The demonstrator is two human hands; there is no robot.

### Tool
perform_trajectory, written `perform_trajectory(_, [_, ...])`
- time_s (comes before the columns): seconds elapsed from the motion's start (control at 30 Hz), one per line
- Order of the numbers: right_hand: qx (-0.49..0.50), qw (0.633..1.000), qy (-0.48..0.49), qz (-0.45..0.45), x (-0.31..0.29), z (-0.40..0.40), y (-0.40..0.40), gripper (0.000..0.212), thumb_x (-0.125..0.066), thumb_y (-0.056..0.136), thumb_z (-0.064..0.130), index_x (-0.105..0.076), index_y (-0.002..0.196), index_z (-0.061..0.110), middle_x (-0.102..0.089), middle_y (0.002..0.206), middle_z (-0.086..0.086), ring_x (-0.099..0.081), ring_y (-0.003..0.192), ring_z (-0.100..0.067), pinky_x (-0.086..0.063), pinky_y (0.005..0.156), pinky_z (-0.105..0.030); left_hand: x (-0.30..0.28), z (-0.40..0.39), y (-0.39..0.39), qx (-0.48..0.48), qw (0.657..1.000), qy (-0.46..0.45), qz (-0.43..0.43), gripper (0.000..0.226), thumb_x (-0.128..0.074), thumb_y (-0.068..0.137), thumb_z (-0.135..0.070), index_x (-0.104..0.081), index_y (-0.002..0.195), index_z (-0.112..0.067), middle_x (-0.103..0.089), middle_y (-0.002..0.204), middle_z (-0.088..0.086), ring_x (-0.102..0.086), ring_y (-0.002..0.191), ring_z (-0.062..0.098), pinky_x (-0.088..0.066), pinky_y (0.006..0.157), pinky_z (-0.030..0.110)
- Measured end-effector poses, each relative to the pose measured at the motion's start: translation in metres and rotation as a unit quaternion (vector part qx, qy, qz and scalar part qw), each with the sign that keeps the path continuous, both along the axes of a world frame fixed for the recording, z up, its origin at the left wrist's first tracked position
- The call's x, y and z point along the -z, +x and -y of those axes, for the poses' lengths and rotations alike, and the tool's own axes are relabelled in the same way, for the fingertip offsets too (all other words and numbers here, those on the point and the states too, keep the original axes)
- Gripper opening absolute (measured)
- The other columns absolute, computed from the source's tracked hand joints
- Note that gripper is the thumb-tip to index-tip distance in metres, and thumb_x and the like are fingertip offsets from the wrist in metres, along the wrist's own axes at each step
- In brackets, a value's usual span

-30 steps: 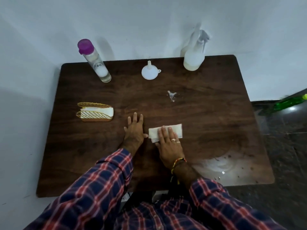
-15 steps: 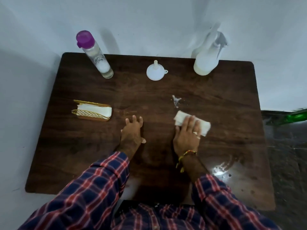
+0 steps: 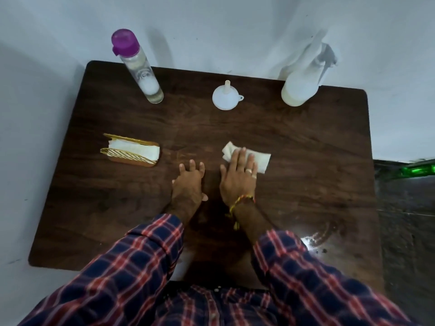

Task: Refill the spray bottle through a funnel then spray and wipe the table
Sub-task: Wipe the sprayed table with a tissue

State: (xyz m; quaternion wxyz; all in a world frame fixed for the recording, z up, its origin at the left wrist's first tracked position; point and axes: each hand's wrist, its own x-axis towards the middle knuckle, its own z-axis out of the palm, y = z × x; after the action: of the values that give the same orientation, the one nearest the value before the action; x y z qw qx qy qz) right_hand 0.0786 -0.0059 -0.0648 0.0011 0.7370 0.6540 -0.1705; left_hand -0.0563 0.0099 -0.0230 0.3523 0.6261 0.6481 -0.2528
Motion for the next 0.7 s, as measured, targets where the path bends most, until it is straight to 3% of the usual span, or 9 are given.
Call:
perform_trajectory(0.1, [-0.006,1.0,-0.001,0.029,0.005,0.033,0.037,0.067,-0.025,0.097,0.045,-0.033,0.147,0.001,-0.032,0.153,-0.022,-0.031,0.14,-0.044,-0.026,0.114,-0.055,0.001,-0.003,0.0,-0.003,1.0,-0.017,0.002,0.107,-0.075,0.081,-0.027,0.003,0.154,-0.023,0.011,0.161,0.008,0.006,0.147,0.038,-0.026,0.113,0.059])
perform_trajectory(0.27, [0.111,0.993,0.003,0.03,0.009,-0.035,0.091,0.068,-0.024,0.097,0.046,-0.029,0.149,0.002,-0.024,0.157,-0.022,-0.025,0.142,-0.045,-0.024,0.113,-0.059,-0.002,0.001,-0.002,-0.002,1.0,0.002,0.0,0.106,-0.076,0.081,-0.026,0.0,0.154,-0.023,0.008,0.162,0.007,0.004,0.147,0.038,-0.027,0.113,0.058])
perform_trajectory(0.37, [0.03,0.999,0.017,0.025,0.003,-0.036,0.058,0.071,-0.02,0.095,0.046,-0.033,0.147,0.0,-0.031,0.153,-0.024,-0.028,0.14,-0.047,-0.026,0.113,-0.058,-0.003,0.005,0.0,0.005,1.0,0.029,-0.005,0.107,-0.078,0.079,-0.028,-0.002,0.154,-0.021,0.006,0.162,0.01,0.002,0.147,0.04,-0.028,0.112,0.058])
perform_trajectory(0.47, [-0.126,0.991,-0.042,0.029,0.0,0.039,0.018,0.069,-0.018,0.098,0.048,-0.016,0.153,0.005,-0.011,0.16,-0.019,-0.008,0.147,-0.041,-0.01,0.119,-0.054,-0.005,0.009,0.001,0.004,0.999,0.043,0.004,0.107,-0.079,0.077,-0.028,-0.005,0.154,-0.02,0.005,0.162,0.012,0.001,0.146,0.041,-0.029,0.111,0.058])
perform_trajectory(0.53, [-0.145,0.988,-0.048,0.026,-0.004,0.088,0.019,0.069,-0.021,0.098,0.048,-0.019,0.153,0.007,-0.013,0.16,-0.017,-0.009,0.148,-0.04,-0.012,0.119,-0.054,-0.006,0.01,0.002,0.003,0.999,0.049,0.004,0.106,-0.079,0.078,-0.028,-0.005,0.154,-0.02,0.005,0.161,0.012,0.002,0.146,0.041,-0.028,0.112,0.058])
perform_trajectory(0.63, [-0.063,0.996,-0.003,0.055,-0.001,0.097,0.061,0.067,-0.027,0.096,0.046,-0.037,0.146,0.003,-0.034,0.153,-0.021,-0.032,0.139,-0.044,-0.031,0.112,-0.056,-0.006,0.009,0.001,0.004,0.999,0.044,0.006,0.107,-0.078,0.079,-0.028,-0.003,0.154,-0.02,0.008,0.161,0.011,0.003,0.146,0.041,-0.027,0.113,0.058])
perform_trajectory(0.7, [0.033,0.998,-0.003,0.056,0.0,0.07,0.093,0.067,-0.027,0.096,0.046,-0.035,0.147,0.003,-0.033,0.153,-0.021,-0.033,0.139,-0.045,-0.029,0.113,-0.056,-0.006,0.008,0.001,0.001,0.999,0.043,0.002,0.106,-0.077,0.079,-0.028,-0.002,0.154,-0.021,0.009,0.161,0.01,0.003,0.147,0.04,-0.027,0.113,0.058])
